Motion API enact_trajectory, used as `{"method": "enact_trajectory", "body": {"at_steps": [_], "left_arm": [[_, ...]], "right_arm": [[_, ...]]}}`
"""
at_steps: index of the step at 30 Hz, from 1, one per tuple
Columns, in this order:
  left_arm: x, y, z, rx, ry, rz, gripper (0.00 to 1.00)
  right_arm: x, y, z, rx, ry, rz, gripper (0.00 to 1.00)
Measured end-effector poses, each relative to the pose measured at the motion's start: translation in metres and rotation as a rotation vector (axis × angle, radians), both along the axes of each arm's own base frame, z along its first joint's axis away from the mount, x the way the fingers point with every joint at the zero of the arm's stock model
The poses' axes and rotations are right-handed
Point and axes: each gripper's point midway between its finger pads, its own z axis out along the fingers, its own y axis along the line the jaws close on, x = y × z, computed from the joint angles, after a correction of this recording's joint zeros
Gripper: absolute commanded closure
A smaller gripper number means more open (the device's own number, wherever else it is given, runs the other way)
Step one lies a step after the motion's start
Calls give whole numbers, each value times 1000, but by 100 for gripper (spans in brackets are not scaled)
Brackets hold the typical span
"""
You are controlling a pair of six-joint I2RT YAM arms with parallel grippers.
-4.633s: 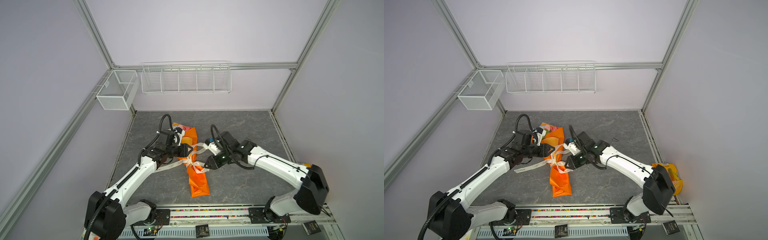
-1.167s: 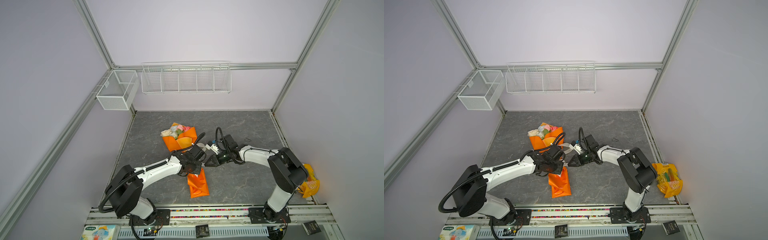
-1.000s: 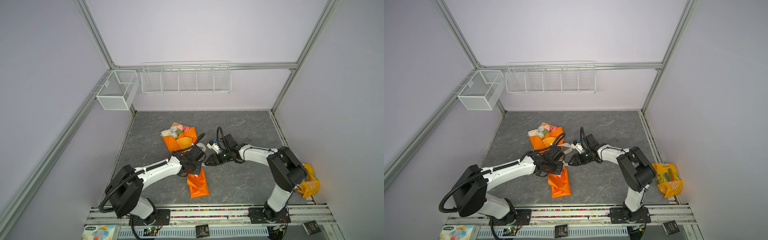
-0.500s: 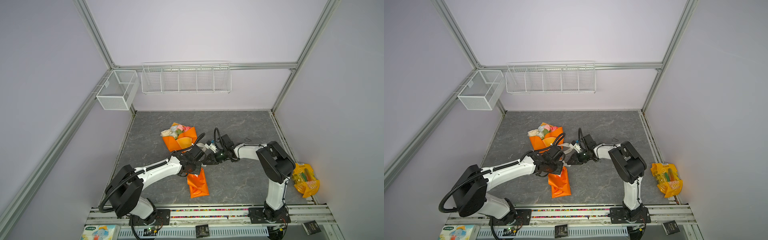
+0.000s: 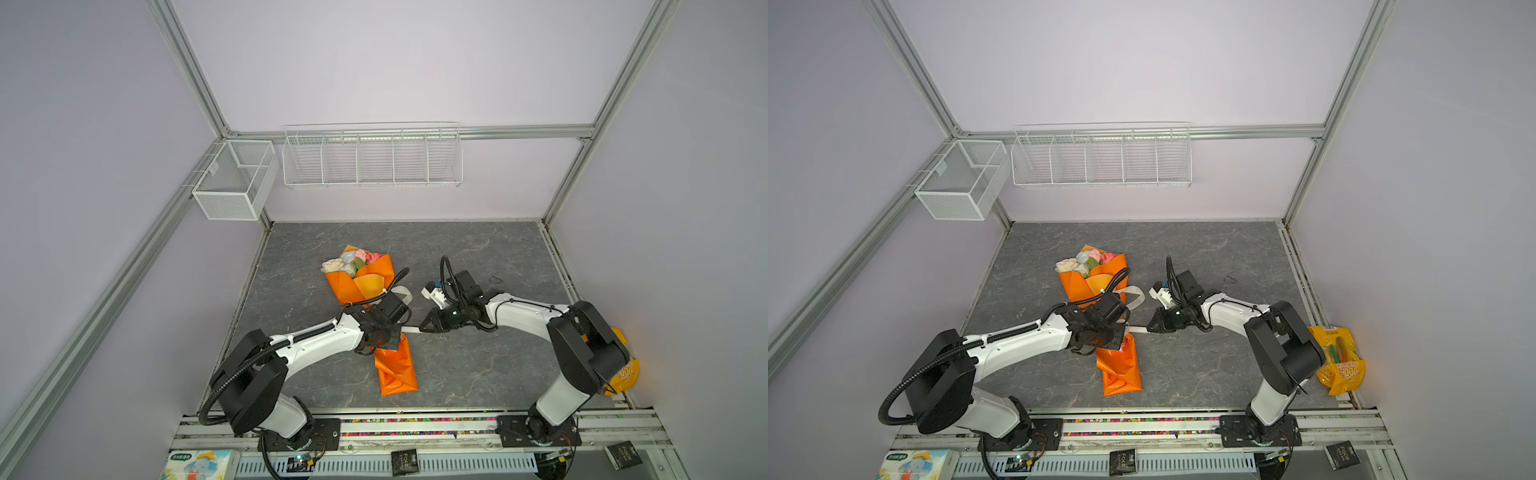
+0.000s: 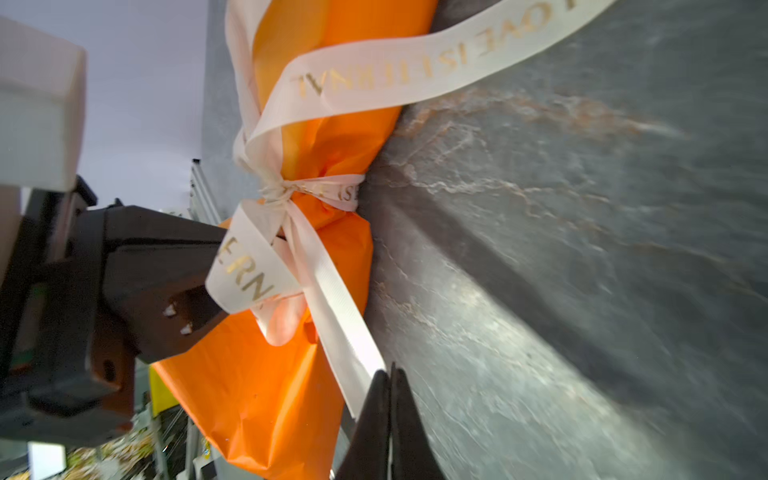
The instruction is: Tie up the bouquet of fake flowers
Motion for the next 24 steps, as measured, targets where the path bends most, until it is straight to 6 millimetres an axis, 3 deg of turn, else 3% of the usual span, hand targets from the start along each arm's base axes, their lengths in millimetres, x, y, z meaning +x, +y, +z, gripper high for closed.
{"method": "enact_trajectory", "body": {"at_steps": [16, 24], "left_arm": [[2, 4, -4, 6, -12, 26, 100], [-1, 0, -3, -9, 3, -1, 100]], "right_arm": [[-42, -90, 3, -410, -27, -85, 93], [-55, -104, 6, -466, -12, -66, 87]]}}
